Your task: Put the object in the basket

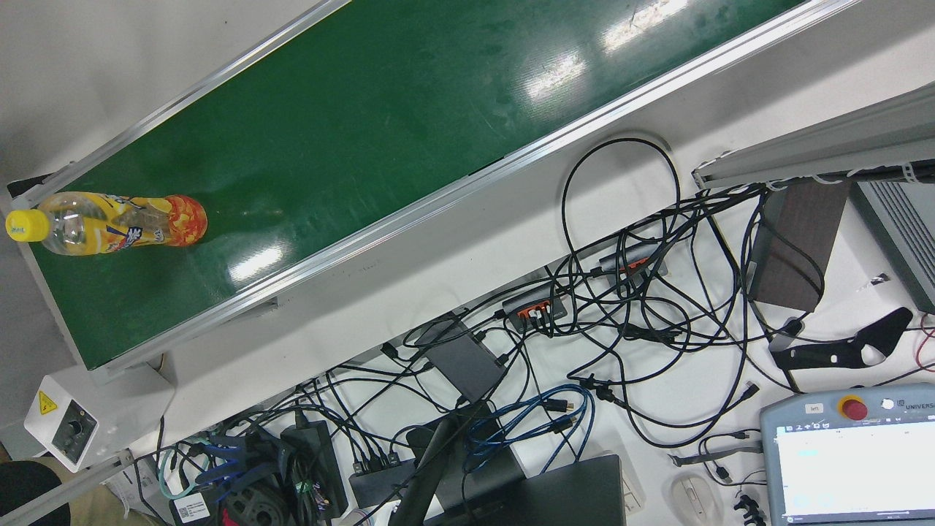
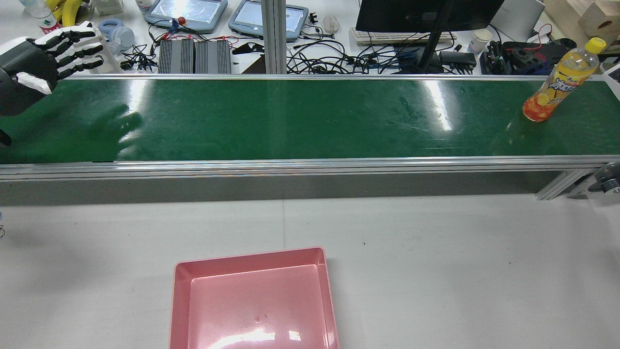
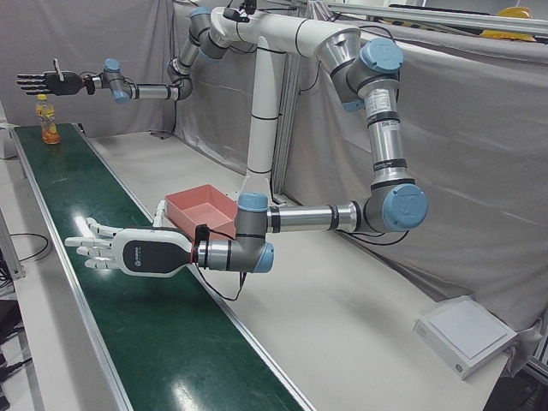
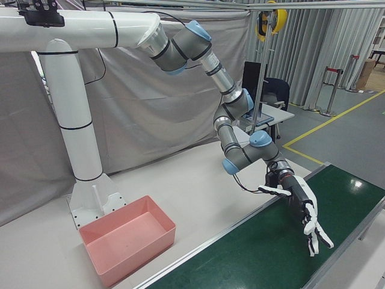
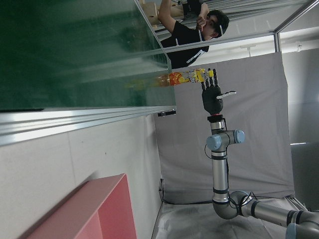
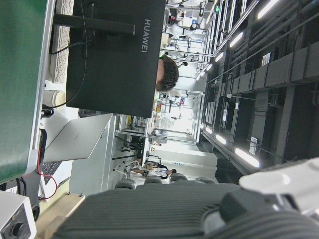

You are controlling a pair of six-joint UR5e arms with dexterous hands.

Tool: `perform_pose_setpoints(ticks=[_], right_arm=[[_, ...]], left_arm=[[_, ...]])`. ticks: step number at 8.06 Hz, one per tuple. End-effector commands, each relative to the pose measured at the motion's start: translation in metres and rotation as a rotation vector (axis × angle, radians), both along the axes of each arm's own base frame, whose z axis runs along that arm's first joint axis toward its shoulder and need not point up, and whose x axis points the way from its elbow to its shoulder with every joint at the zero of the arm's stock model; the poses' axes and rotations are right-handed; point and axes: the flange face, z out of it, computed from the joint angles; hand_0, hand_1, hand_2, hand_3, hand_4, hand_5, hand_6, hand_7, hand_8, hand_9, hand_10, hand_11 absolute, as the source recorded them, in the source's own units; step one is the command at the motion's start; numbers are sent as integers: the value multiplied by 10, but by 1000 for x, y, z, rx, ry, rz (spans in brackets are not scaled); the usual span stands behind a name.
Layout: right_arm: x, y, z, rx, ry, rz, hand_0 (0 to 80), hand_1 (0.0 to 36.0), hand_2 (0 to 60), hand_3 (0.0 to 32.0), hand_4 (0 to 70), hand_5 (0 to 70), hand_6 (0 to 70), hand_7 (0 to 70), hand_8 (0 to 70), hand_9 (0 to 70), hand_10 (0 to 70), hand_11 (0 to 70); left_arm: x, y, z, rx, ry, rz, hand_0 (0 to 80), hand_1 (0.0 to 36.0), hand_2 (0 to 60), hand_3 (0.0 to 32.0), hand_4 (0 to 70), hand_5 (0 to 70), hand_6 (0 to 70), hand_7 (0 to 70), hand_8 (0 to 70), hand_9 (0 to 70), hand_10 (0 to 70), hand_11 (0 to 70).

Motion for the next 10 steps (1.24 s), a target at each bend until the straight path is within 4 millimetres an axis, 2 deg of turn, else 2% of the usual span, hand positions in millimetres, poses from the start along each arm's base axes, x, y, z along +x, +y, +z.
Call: perform_pose_setpoints(ticks=[1, 3, 10], right_arm=[[0, 0, 0, 0, 0, 0, 0, 0, 0, 0, 0, 0, 0, 0, 0, 0, 0, 0], [0, 0, 0, 0, 0, 0, 0, 0, 0, 0, 0, 0, 0, 0, 0, 0, 0, 0], [0, 0, 0, 0, 0, 0, 0, 0, 0, 0, 0, 0, 0, 0, 0, 0, 0, 0]], left_arm=[[0, 0, -1, 2, 1, 0, 492, 59, 0, 74, 125, 253, 18, 16, 104, 110, 82, 128], [1, 0, -1, 0, 2, 3, 492, 61, 0, 82, 122, 254, 17, 17, 104, 108, 83, 129], [1, 0, -4, 6, 3, 2, 494, 67, 0, 80, 123, 256, 15, 16, 101, 103, 81, 126]])
